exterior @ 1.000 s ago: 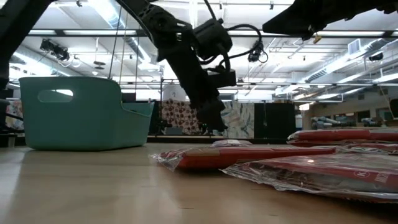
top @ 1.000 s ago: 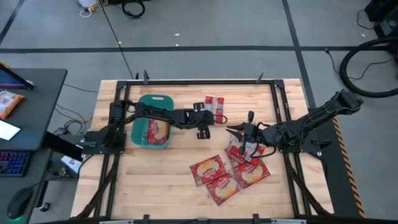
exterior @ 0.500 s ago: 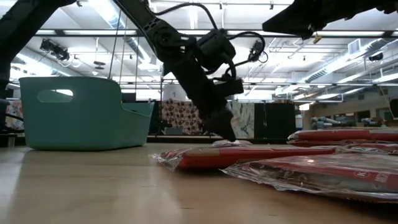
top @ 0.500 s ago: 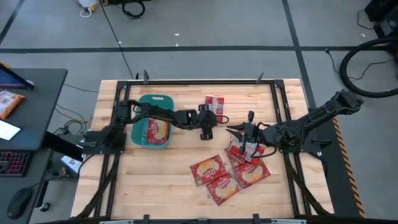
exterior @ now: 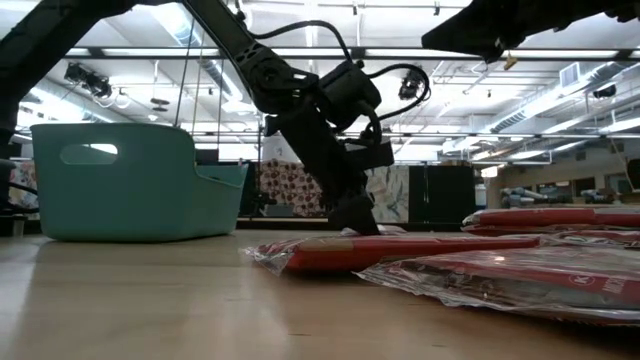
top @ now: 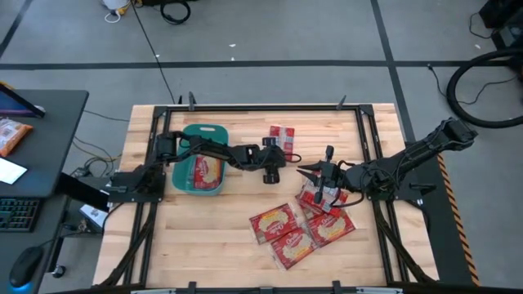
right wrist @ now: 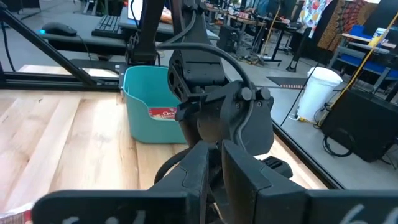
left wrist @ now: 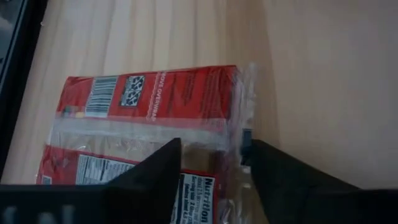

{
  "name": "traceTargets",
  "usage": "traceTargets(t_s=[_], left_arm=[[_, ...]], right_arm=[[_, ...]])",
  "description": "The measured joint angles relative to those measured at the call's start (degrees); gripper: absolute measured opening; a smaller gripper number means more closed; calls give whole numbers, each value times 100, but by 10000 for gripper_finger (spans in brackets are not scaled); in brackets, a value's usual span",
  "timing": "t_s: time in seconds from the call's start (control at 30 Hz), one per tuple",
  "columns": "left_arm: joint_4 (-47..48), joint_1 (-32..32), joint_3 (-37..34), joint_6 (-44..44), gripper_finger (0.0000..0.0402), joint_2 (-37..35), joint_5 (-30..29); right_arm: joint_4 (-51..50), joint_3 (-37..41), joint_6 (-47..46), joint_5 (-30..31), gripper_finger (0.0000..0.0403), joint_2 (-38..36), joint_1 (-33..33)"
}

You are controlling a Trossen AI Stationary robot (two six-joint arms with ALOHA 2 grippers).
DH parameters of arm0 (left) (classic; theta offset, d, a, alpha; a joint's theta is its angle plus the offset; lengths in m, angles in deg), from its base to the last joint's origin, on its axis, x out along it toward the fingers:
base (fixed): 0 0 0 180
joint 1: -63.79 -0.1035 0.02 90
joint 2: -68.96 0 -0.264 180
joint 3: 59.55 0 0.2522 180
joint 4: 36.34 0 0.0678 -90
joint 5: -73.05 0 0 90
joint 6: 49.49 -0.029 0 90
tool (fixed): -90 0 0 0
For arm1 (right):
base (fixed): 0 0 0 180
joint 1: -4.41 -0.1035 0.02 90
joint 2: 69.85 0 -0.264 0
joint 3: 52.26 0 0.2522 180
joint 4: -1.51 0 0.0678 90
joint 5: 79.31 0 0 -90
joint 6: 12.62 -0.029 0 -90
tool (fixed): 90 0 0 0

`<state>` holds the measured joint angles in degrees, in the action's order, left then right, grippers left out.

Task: Sort popcorn bags into baskets
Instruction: Put the red popcorn bag into the green bin

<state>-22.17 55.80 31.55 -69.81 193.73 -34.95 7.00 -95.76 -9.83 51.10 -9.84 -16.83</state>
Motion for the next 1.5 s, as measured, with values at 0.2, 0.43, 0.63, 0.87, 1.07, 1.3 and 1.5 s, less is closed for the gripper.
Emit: traceTargets(t_s=[0.2,0.43,0.63,0.87,1.07,1.3,1.5], left_arm=[[64,-34,-11,-161,64,11,-101],[711,-33,57,159,9,-197,-187],[1795,-25,387,374,4,-969,-162],[2854,-15,507,678,2,-2226,-14],[3708,15,512,1084,1,-3251,31],[4720,60,512,1617,1,-4356,11],[5605,55,514,1783,1,-5035,-57]], right_arm=[[-7,0,0,0,52,0,-1],[-68,0,0,0,52,0,-2],[-66,0,-2,0,52,0,-7],[-94,0,-5,0,52,0,-17],[-108,0,-4,0,52,0,-20],[-95,0,-7,0,52,0,-17],[-70,0,-24,0,52,0,-17]])
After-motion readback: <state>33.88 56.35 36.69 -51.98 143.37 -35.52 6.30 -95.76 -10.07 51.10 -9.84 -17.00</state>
